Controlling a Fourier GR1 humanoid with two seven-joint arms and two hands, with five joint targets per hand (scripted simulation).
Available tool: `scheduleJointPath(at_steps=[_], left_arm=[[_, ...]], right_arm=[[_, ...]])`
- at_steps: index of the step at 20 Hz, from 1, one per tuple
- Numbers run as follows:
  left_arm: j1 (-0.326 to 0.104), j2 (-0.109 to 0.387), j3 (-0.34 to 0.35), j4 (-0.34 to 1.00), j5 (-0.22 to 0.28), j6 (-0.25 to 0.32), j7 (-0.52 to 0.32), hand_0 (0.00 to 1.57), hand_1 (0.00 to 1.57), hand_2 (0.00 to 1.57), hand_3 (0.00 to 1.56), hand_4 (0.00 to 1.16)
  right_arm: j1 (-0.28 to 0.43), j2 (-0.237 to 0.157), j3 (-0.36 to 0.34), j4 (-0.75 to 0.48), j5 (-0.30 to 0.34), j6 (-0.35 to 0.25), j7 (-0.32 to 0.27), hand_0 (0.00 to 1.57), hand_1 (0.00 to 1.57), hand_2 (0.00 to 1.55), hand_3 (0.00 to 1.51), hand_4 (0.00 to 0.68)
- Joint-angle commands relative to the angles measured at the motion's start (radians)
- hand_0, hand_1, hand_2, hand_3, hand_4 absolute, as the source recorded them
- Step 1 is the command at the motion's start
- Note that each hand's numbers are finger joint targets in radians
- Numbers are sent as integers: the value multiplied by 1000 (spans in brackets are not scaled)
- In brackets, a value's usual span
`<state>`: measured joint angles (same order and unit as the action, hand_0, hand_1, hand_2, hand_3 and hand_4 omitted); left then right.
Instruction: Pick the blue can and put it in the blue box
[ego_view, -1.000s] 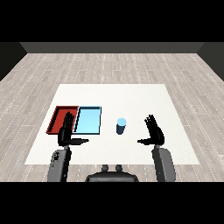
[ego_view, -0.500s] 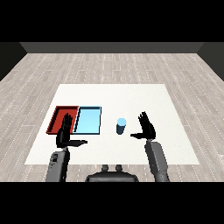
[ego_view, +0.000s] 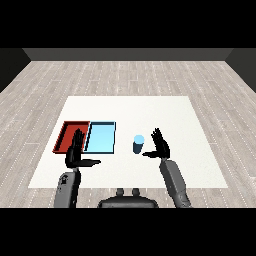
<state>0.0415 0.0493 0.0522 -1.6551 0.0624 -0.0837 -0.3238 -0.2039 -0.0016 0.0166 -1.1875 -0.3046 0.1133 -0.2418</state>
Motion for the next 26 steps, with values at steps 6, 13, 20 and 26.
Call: scheduleJointPath(at_steps=[6, 13, 20, 26], left_arm=[[44, -34, -53, -98, -32, 37, 60, 0, 0, 0, 0, 0], [45, -18, -13, 7, -11, -4, -41, 0, 0, 0, 0, 0], [-51, -8, 12, 1, 14, 15, 47, 0, 0, 0, 0, 0], [3, 10, 26, -15, 21, -10, 24, 0, 0, 0, 0, 0]], right_arm=[[-47, 2, 88, 67, 40, -72, -45, 0, 0, 0, 0, 0], [-264, 2, 180, 352, -76, -186, -127, 0, 0, 0, 0, 0], [-301, 2, 164, 450, -65, -158, -146, 0, 0, 0, 0, 0], [-329, 2, 232, 430, -122, -209, -128, 0, 0, 0, 0, 0]])
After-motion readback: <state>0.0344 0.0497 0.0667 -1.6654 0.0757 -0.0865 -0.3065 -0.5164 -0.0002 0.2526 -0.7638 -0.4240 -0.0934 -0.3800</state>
